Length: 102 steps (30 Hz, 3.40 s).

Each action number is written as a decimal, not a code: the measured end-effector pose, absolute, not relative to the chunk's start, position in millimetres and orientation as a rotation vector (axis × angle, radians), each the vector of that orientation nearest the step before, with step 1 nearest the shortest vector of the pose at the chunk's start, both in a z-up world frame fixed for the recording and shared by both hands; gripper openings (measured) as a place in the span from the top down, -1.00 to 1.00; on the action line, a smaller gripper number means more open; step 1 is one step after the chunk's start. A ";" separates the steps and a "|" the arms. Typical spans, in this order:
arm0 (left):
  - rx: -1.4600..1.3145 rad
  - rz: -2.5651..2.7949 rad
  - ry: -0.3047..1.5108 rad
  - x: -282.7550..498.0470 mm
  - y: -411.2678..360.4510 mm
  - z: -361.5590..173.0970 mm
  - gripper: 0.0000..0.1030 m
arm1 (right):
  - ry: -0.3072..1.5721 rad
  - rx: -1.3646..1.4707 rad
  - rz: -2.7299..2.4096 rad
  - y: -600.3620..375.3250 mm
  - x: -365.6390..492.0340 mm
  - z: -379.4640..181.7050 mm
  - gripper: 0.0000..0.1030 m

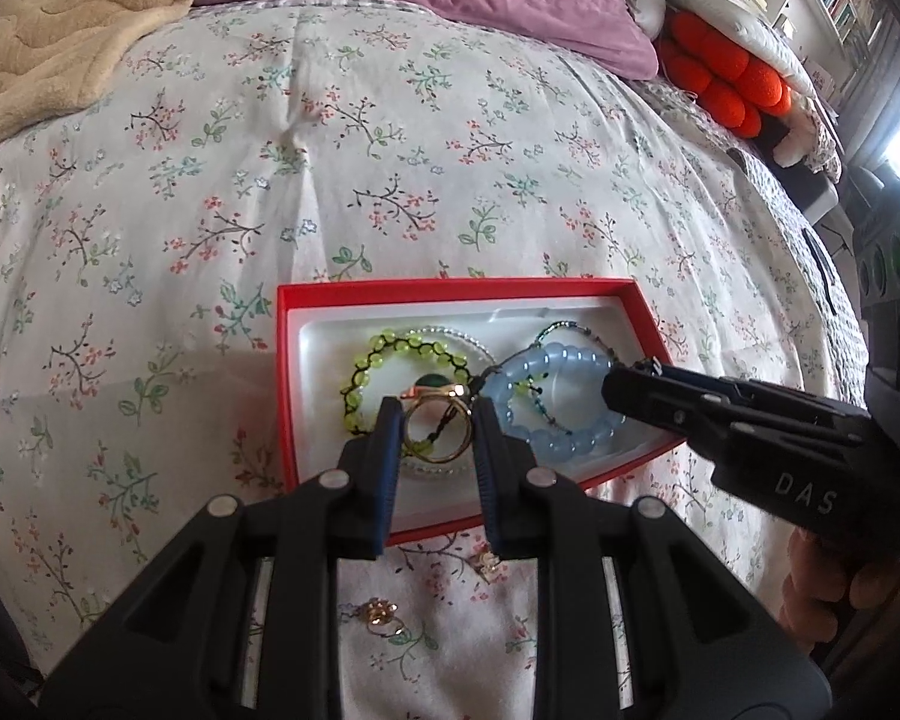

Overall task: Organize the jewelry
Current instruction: 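Lower the ring and hair clip into the red box and open both tools, then withdraw both tools from the box toward the loose earrings, then grasp the small gold earring with the left tool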

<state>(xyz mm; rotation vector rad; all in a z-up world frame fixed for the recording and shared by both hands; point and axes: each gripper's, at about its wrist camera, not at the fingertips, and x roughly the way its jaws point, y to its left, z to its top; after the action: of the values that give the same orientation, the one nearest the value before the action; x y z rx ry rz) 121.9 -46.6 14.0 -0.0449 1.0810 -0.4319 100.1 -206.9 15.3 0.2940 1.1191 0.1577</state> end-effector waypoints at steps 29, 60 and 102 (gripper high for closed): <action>0.076 -0.287 1.029 65.5 -28.7 48.5 -0.84 | 1.057 0.239 0.104 -216.6 43.8 56.1 -0.62; 0.069 -0.186 1.144 24.3 31.2 11.3 -0.93 | 1.221 0.112 -0.014 -211.4 4.3 20.2 -0.66; 0.109 -0.473 1.048 33.6 -25.8 -33.3 0.67 | 1.212 -0.117 0.045 -186.3 -6.4 -45.6 -1.00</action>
<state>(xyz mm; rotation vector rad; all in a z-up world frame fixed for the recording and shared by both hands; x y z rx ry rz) 33.6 -25.8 -33.3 0.1085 1.0480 -0.4728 -6.4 -186.3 -45.6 -0.1165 1.2120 0.0446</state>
